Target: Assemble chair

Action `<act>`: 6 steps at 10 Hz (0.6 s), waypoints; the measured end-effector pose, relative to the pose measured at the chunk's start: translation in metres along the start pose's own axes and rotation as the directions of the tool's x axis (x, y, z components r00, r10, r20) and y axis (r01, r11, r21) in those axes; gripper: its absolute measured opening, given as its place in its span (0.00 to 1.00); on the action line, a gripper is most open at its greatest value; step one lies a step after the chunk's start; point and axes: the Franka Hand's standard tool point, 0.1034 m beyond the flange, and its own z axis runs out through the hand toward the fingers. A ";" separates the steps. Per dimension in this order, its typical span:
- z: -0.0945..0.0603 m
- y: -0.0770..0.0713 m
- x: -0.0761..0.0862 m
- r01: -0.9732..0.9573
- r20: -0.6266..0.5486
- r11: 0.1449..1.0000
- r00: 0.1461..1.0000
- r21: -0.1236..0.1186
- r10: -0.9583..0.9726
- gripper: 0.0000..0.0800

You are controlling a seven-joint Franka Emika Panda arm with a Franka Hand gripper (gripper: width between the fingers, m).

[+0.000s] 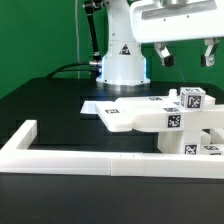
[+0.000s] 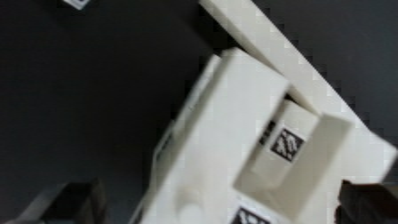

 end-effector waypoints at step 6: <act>0.016 0.043 -0.059 0.086 -0.016 0.996 0.996 -0.036 -0.087 0.81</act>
Offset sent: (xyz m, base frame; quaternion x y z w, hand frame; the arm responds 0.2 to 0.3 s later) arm -0.0784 0.0063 -0.0135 -0.0191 0.0626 0.0236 0.9976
